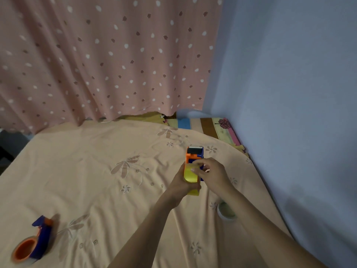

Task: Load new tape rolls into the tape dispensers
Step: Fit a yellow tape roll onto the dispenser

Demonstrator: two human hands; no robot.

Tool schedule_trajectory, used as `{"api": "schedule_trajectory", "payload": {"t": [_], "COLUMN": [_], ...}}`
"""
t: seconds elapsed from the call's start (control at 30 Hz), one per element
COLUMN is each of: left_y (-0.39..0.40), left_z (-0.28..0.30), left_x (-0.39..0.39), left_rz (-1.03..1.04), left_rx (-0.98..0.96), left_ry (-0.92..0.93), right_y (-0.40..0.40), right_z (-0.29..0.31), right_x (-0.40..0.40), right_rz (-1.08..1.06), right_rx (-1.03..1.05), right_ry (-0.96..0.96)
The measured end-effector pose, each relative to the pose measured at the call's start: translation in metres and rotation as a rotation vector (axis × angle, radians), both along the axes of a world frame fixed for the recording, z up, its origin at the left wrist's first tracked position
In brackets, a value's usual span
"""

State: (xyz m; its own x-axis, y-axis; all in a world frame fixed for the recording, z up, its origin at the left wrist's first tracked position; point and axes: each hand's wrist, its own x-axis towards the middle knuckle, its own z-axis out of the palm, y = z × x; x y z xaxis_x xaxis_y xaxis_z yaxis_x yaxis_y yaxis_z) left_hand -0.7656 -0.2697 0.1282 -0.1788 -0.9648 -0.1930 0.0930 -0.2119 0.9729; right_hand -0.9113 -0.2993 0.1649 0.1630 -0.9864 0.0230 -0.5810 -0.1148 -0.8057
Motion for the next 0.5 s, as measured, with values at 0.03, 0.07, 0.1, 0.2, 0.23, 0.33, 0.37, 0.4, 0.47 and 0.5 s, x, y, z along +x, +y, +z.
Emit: {"api": "schedule_trajectory", "payload": {"t": [0.03, 0.07, 0.1, 0.2, 0.23, 0.33, 0.37, 0.4, 0.47, 0.5], "left_y": [0.002, 0.004, 0.007, 0.015, 0.017, 0.023, 0.026, 0.029, 0.034, 0.036], "left_z": [0.001, 0.002, 0.003, 0.0, -0.001, -0.004, -0.005, -0.006, -0.007, -0.007], "left_x": [-0.003, -0.005, -0.008, -0.015, -0.017, -0.015, -0.012, -0.008, 0.001, 0.005], "left_rz": [0.01, 0.02, 0.028, 0.037, 0.045, 0.079, 0.101, 0.125, 0.145, 0.149], "left_rx": [-0.005, -0.003, 0.001, 0.013, 0.018, 0.043, 0.063, 0.086, 0.114, 0.12], "left_ry": [-0.009, -0.014, -0.017, -0.037, -0.046, -0.036, -0.012, 0.021, 0.088, 0.114], "right_y": [0.0, 0.0, 0.002, 0.007, 0.008, 0.009, 0.008, 0.007, 0.001, -0.001], "right_z": [0.001, 0.002, 0.002, 0.001, 0.001, -0.004, -0.005, -0.008, -0.017, -0.022], "right_x": [-0.001, -0.001, -0.003, -0.004, -0.005, -0.011, -0.014, -0.017, -0.023, -0.024], "right_rz": [0.0, -0.007, -0.016, -0.028, -0.024, -0.036, -0.07, -0.112, -0.165, -0.151], "right_rx": [-0.012, -0.028, -0.045, -0.076, -0.082, -0.12, -0.119, -0.098, 0.031, 0.149], "right_ry": [0.004, 0.006, 0.009, 0.006, 0.0, -0.046, -0.078, -0.106, -0.113, -0.117]}}
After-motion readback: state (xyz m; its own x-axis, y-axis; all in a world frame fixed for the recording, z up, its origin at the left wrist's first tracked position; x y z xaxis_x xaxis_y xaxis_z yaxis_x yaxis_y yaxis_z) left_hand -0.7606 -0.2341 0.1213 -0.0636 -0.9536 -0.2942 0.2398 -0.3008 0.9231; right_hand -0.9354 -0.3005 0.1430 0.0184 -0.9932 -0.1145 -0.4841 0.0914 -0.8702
